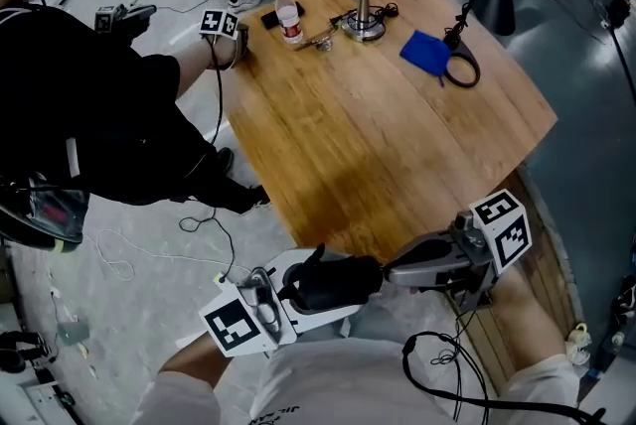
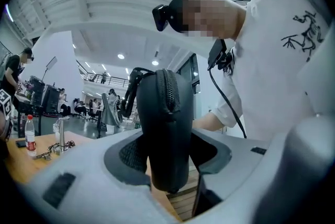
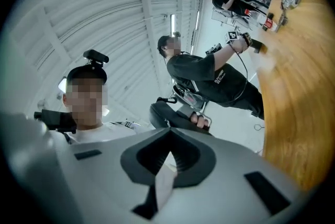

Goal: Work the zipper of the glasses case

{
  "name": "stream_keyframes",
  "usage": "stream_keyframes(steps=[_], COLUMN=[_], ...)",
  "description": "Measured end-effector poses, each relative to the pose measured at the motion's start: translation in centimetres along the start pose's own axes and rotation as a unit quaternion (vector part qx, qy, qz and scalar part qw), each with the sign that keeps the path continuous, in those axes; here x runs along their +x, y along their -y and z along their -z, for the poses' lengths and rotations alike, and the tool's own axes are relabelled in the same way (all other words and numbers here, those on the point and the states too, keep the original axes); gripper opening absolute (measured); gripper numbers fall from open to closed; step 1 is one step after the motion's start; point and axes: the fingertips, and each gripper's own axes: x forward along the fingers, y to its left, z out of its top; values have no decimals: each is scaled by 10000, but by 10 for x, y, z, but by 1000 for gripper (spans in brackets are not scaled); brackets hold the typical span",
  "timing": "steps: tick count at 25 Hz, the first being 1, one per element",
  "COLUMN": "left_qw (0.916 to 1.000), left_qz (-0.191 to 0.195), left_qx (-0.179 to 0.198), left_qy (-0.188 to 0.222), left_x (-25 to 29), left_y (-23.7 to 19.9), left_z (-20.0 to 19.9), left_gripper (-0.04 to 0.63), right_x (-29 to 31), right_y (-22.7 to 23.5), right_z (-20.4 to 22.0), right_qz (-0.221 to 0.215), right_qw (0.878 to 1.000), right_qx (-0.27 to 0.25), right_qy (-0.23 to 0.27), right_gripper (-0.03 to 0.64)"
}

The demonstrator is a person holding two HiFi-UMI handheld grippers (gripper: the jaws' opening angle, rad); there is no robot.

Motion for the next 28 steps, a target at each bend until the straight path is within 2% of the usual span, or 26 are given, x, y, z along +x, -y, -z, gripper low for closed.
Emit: stream_keyframes(steps=[8,12,13,15,17,18,20,23,26,28], left_qw=[9936,9918,9927,9966,9993,9976,9904,9740,9609,9503], left_qz=[-210,-254,-268,-294,-314,-343,-485,-758,-964,-1100], left_qx=[-709,-752,-747,-593,-69,243,725,1095,1280,1484], left_qy=[858,998,907,482,-206,-542,-1073,-1832,-2257,-2505], left_x=[-9,-12,-11,-10,-7,-6,-4,-5,-10,-15], left_y=[-15,-16,-17,-21,-23,-25,-31,-40,-51,-58], left_z=[-29,-35,-32,-18,-1,6,21,55,76,84], left_gripper=[219,219,219,233,238,242,245,249,272,278], right_x=[-6,-3,-4,-11,-17,-19,-24,-31,-34,-35], right_y=[16,14,16,22,29,33,38,46,55,59], right_z=[6,6,5,2,1,0,-2,-5,-2,0], right_qz=[-161,-458,-394,23,599,884,1430,2238,2843,3060], right_qw=[9992,9970,9974,9993,9981,9959,9884,9698,9505,9441], right_qx=[324,504,454,205,-81,-213,-472,-839,-1040,-1028], right_qy=[187,375,396,325,109,-16,-214,-484,-697,-673], right_gripper=[0,0,0,0,0,0,-2,-1,-2,0])
